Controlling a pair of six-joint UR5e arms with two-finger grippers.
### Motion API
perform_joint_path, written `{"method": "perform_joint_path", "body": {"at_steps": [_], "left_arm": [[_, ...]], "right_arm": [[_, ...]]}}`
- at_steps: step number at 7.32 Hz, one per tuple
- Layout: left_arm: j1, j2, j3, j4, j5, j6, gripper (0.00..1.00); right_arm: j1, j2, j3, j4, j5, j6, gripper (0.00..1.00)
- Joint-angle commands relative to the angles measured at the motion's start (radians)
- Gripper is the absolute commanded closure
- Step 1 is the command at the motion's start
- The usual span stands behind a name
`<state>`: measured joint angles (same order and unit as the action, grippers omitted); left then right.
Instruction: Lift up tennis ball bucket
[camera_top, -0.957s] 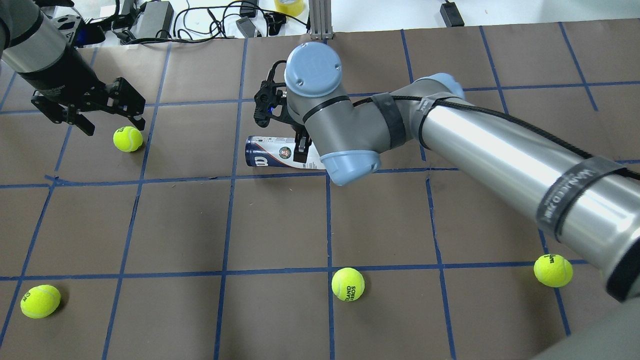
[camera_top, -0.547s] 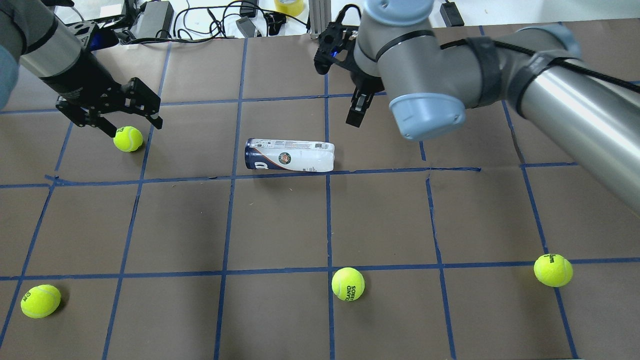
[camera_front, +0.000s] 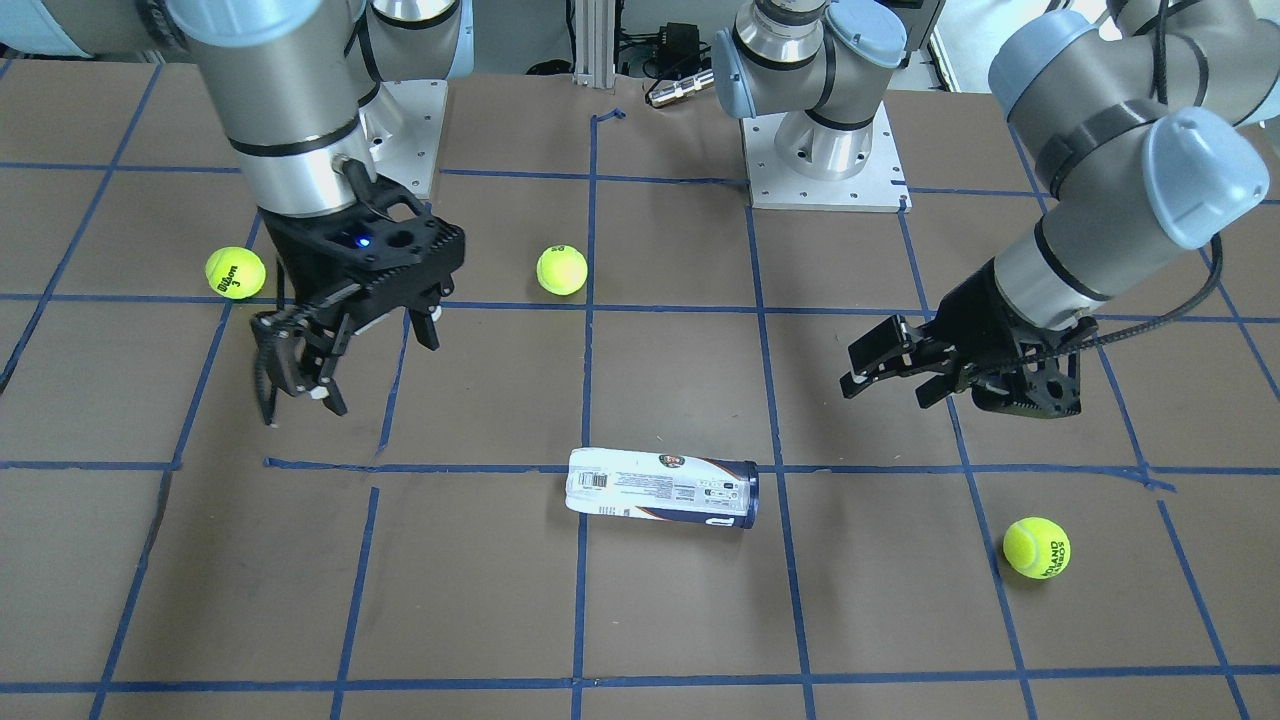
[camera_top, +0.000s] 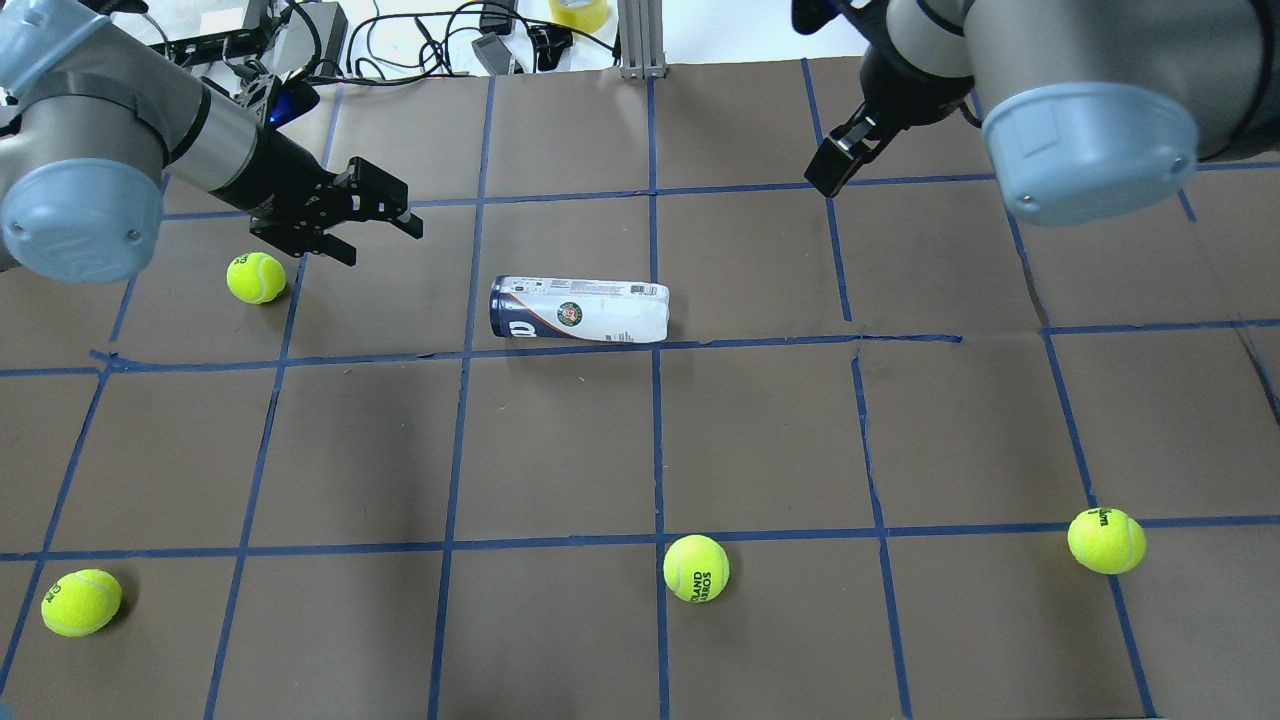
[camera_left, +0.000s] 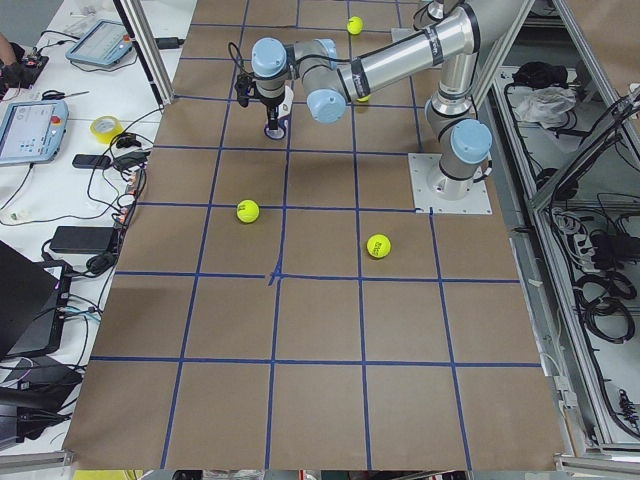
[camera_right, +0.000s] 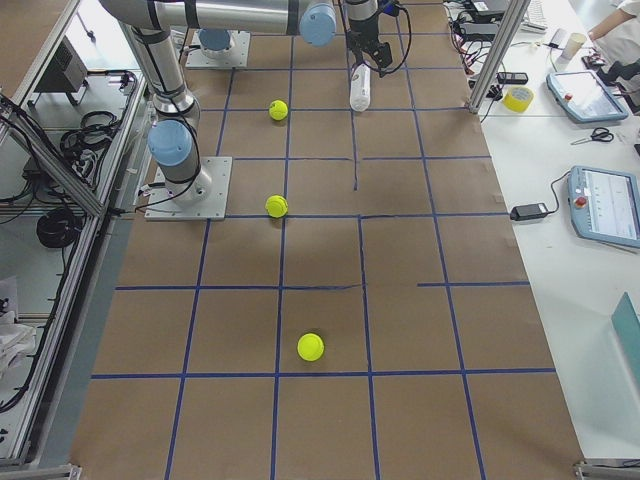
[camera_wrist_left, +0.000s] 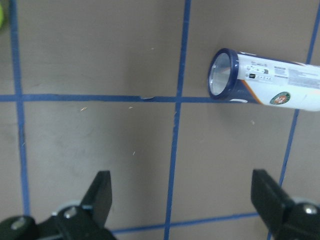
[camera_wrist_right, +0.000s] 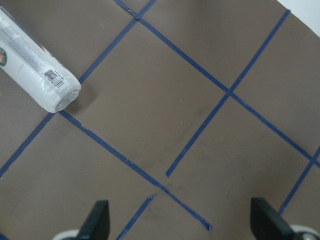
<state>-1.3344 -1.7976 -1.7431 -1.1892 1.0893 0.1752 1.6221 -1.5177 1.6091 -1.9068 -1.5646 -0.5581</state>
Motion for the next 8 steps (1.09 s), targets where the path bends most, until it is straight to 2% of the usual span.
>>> {"method": "perform_joint_path", "body": {"at_steps": [1, 2, 3, 4, 6, 8], "left_arm": [[-0.002, -0.118, -0.004, 0.138, -0.158, -0.002, 0.00], [-0.012, -0.159, -0.004, 0.169, -0.163, -0.003, 0.00], [-0.021, -0.196, -0.004, 0.212, -0.234, -0.002, 0.00], [-0.028, -0.224, -0.004, 0.217, -0.264, -0.006, 0.00], [-0.048, -0.264, -0.012, 0.215, -0.270, -0.011, 0.00], [-0.057, -0.278, -0.047, 0.214, -0.324, -0.011, 0.00]], "right_arm": [[-0.059, -0.054, -0.032, 0.142, -0.021, 0.102, 0.00], [-0.091, -0.112, -0.046, 0.216, -0.015, 0.124, 0.01], [-0.125, -0.143, -0.058, 0.271, -0.006, 0.203, 0.01], [-0.136, -0.144, -0.063, 0.272, -0.006, 0.234, 0.01], [-0.137, -0.142, -0.060, 0.310, -0.012, 0.457, 0.00], [-0.137, -0.150, -0.067, 0.331, -0.008, 0.503, 0.00]]}}
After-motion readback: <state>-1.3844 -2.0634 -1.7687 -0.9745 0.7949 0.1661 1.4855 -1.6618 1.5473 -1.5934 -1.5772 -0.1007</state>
